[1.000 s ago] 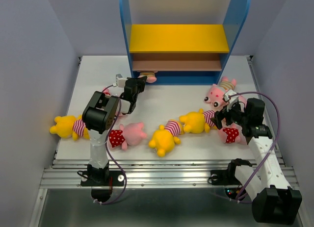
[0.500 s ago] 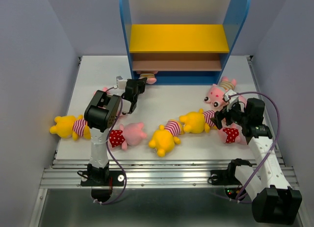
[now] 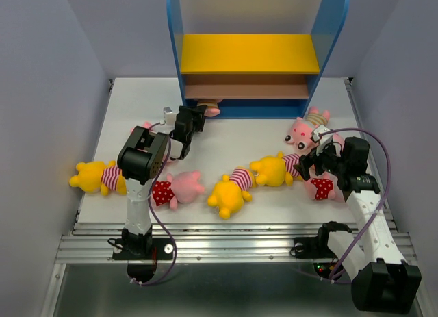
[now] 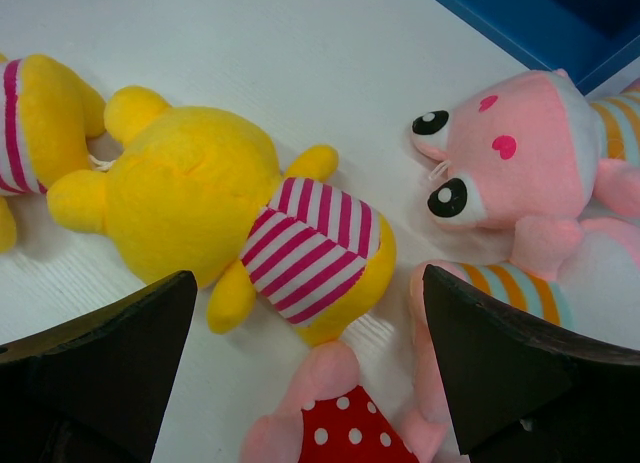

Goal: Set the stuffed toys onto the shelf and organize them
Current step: Place the stuffed toy onto shelf, then grab a stuffed toy with the right arm, then pass the stuffed toy from the right arm to the left

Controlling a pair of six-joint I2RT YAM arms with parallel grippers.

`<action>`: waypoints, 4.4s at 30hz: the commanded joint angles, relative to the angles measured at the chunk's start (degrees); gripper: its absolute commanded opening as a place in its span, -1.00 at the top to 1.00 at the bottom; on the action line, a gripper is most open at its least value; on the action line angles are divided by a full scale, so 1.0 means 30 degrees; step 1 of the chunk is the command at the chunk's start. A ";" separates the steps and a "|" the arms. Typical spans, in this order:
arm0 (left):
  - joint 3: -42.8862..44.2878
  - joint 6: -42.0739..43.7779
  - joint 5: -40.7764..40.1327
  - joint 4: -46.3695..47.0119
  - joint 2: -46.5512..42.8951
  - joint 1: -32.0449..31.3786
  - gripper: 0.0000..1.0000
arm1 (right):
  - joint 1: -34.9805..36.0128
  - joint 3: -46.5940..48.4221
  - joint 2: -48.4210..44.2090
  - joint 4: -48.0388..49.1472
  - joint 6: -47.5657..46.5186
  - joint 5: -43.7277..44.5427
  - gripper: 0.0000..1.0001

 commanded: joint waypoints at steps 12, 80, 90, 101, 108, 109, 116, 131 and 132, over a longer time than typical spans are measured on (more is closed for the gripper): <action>-0.4080 0.1449 0.1533 0.5073 -0.3425 0.0179 -0.96 | -0.0094 0.0300 -0.0118 0.0276 -0.0207 0.0157 -1.00; -0.7540 2.5884 0.4464 -1.7220 -3.0530 0.0737 -0.98 | -0.5104 0.9733 1.4849 0.0303 1.1219 0.8538 -0.22; -0.7686 2.5914 0.4522 -1.6869 -3.0589 0.0737 -0.98 | -0.5280 0.7713 1.5174 0.2297 1.1130 0.7307 0.52; -0.9322 2.3085 1.1870 -1.2656 -3.0384 0.0737 -0.98 | -0.6276 0.7182 0.8912 0.1891 0.8321 0.5378 0.99; -1.0880 1.6982 1.3928 -0.7555 -2.8569 -0.0051 -0.97 | -0.6276 0.9321 0.6592 -0.1802 0.7818 0.0807 0.99; -1.0734 1.6572 1.3201 -0.7379 -2.7958 -0.0896 -0.97 | -0.6276 0.9323 0.6446 -0.1920 0.8168 0.0338 0.99; -0.8977 1.4375 0.8073 -0.6412 -2.4587 -0.6372 -0.97 | -0.5109 0.9323 0.5595 -0.1570 1.0484 -0.1951 0.99; -0.4496 1.1498 -0.0048 -0.2836 -1.4333 -1.3734 -0.97 | -0.0535 0.8181 0.5155 0.0391 1.2712 -0.0487 0.99; -0.3854 1.1587 -0.0106 -0.2923 -1.3951 -1.3910 -0.97 | -0.0534 0.8093 0.5184 0.0451 1.2800 -0.0632 0.99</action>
